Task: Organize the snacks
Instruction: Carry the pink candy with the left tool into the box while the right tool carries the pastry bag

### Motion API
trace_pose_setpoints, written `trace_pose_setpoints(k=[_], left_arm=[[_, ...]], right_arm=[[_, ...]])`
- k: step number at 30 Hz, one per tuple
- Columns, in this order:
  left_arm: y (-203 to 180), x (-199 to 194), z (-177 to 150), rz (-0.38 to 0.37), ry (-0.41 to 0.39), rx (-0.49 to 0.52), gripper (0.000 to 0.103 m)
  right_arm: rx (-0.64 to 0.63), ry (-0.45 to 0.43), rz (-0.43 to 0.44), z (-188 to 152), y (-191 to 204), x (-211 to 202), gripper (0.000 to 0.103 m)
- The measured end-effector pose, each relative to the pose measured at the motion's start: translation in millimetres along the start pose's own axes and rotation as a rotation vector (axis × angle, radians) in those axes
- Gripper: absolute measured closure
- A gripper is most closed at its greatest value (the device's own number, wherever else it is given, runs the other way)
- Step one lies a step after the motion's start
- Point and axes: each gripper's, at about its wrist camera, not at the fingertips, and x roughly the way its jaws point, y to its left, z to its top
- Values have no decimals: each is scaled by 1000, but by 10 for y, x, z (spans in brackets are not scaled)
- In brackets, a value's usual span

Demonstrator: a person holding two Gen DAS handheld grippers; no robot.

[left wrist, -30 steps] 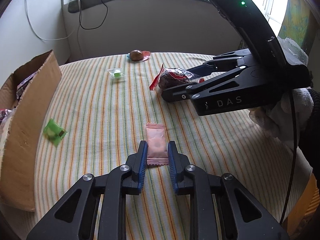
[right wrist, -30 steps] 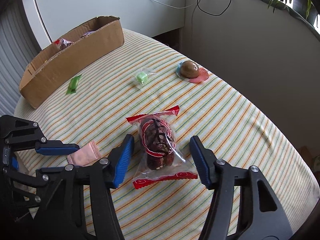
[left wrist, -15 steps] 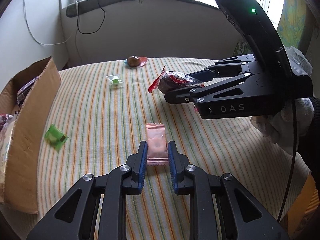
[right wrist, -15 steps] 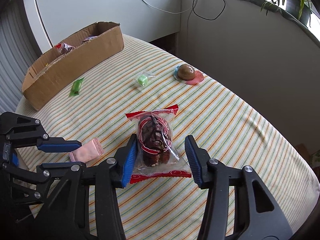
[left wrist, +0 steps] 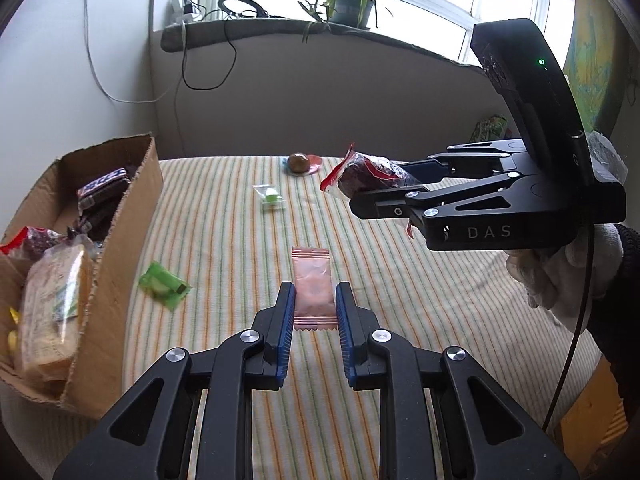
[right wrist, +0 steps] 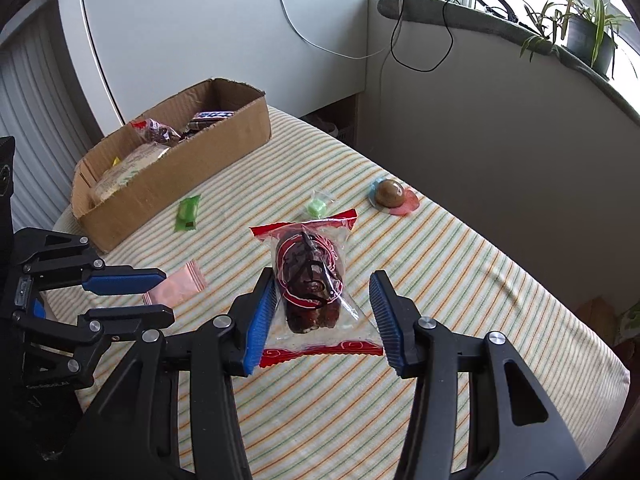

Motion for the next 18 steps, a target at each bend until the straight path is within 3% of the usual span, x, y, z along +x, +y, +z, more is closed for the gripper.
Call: trace_pose_setpoints(k=[18], left_arm=[[865,-503,24,78,-101,-91,84]], right_arm=[[-45,-37,48,634,723,149,53]])
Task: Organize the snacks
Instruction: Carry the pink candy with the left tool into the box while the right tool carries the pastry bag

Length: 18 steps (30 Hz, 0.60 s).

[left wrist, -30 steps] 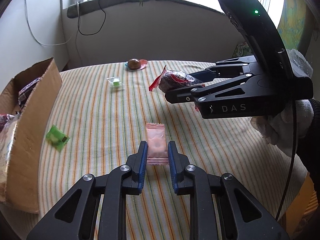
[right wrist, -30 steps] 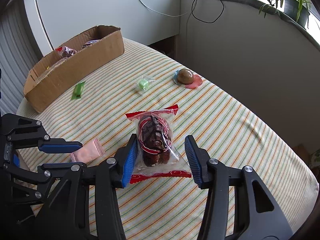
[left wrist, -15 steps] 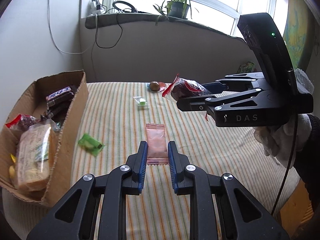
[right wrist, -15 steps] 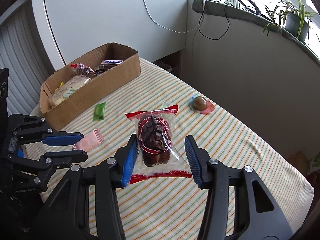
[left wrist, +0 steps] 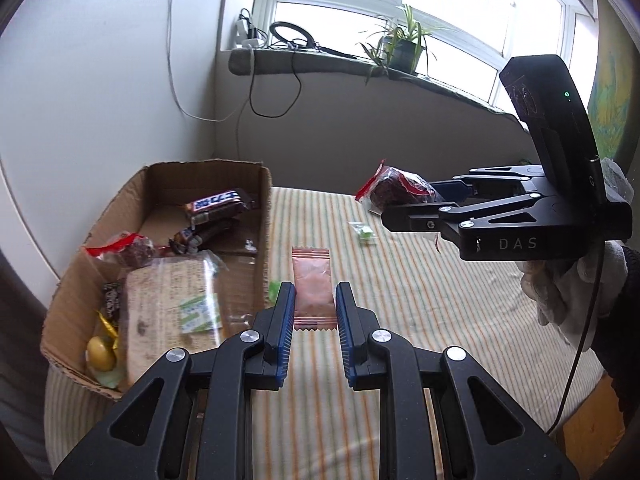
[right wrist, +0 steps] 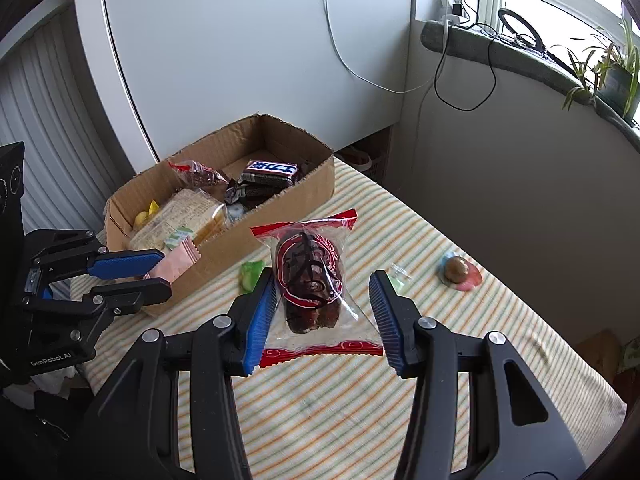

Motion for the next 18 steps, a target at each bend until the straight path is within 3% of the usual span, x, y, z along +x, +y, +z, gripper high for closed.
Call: trace_pose_setpoints(k=[18], left_arm=[[864,-169,12,94,-18,-72,84]], right_arm=[[-71,18,53,644,675,630,53]])
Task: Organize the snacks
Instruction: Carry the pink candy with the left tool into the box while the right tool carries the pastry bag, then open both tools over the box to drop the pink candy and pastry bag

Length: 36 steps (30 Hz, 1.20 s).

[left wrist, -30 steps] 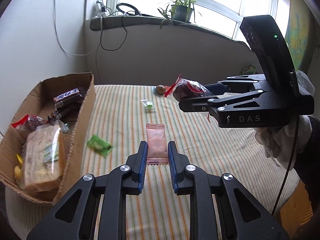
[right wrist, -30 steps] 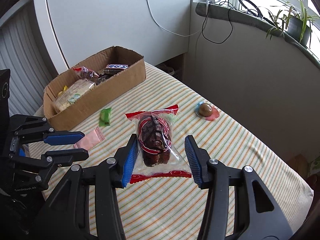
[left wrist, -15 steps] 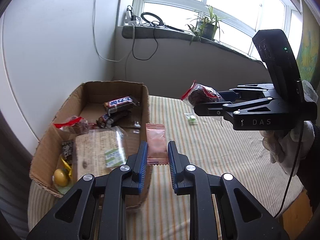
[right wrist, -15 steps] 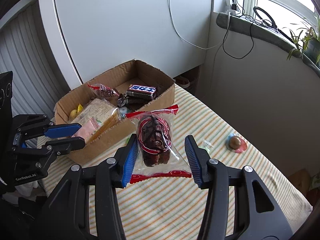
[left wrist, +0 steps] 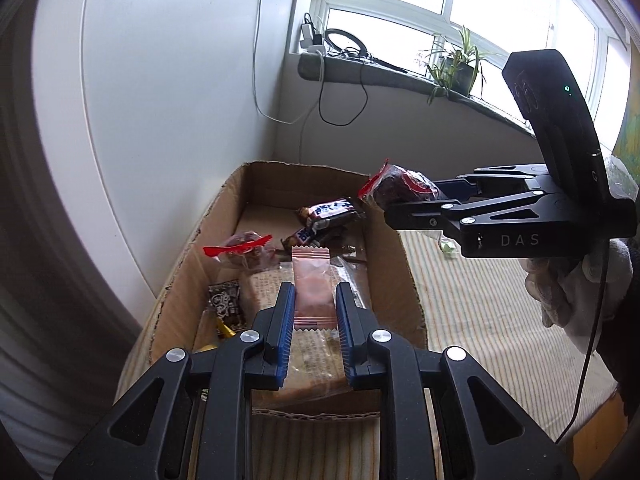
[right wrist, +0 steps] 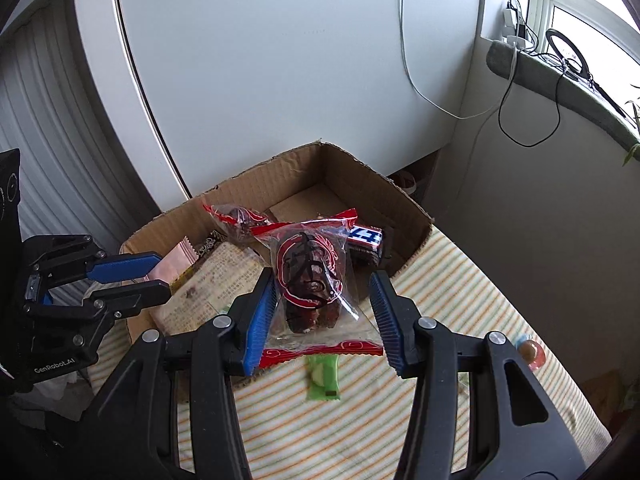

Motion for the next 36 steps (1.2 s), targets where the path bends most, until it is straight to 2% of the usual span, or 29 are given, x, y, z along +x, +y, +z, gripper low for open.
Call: trace_pose_setpoints(k=[13,23,24,25,27,28,29,36], left_arm=[[154,26,0,9,1,-4,84],[138,29,5,21,0,-10,84],[132,26,8,21,-1,-9,84],[127,18,9,22,-3,-9,84],[120,11,11,30,-3,-9,80],[122,6,13,33,-4,-11,74],[125,-1,13,34,-6,-14,72],[132,-31,9,37,-12,-26,72]], right_arm=[[10,31,4,181,86,352,53],[10,35,8,203,120,394,53],[9,32,8,207,124,391,49],[8,27,6,210,129,381,38],[4,9,3,217,143,349,24],[2,1,1,221,148,331,23],[4,-2,1,226,148,317,23],[35,-19,4,189,24,176,23]])
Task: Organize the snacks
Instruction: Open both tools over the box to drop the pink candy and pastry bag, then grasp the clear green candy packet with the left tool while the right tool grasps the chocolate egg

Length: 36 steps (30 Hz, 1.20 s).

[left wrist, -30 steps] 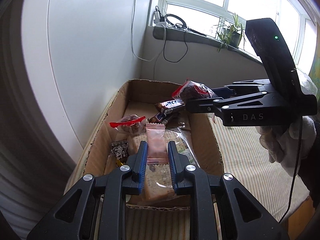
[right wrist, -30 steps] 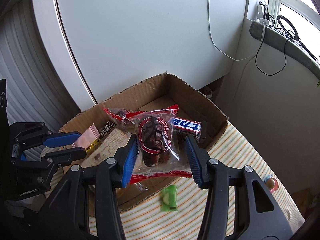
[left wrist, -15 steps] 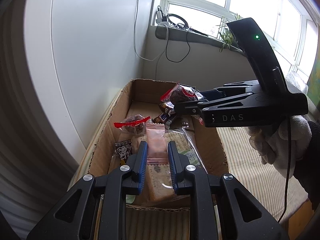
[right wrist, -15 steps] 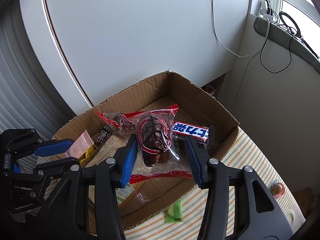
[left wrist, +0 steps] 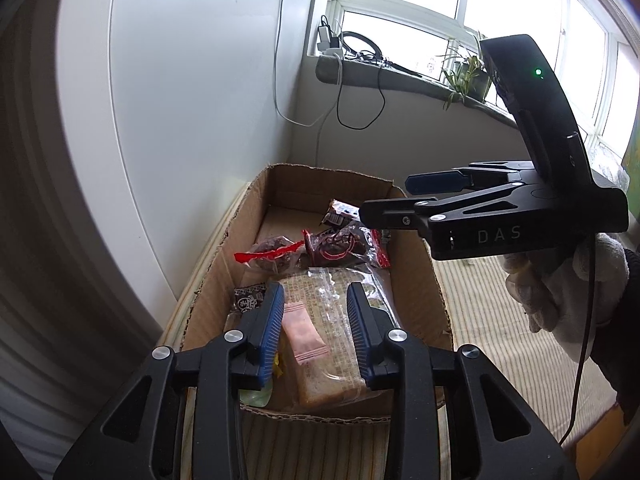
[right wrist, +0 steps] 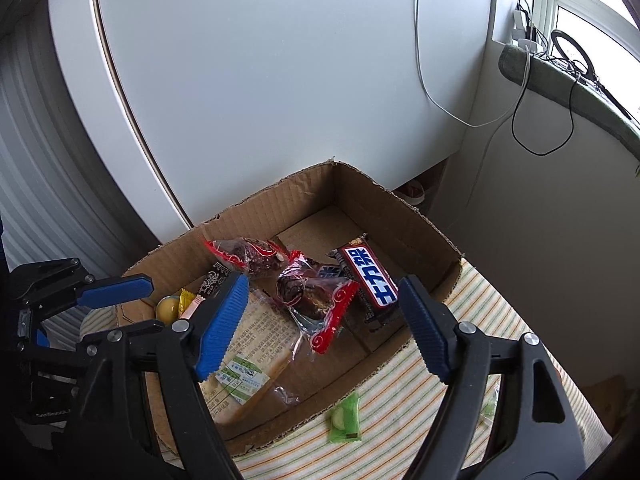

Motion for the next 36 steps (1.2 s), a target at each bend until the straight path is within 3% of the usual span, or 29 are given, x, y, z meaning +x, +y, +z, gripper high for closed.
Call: trace_pose_setpoints(k=[13,29,34,36], left_arm=[[-53,-122,-8,-23,-30,-31,72],[-230,-263,-142,-58,-34,-35,72],[-433,-261,-169,-87,-24,-15,72],[-560,-240,-161,-102,-22,1,72]], right_arm=[[136,-42,-48,-381,-763,-547,23],[262,21,-85,-924,-1289,-484,23],[316,-15,-123,-1063,-1498,-570,23],[317,-27,-182,-1105,-1588,-618,24]])
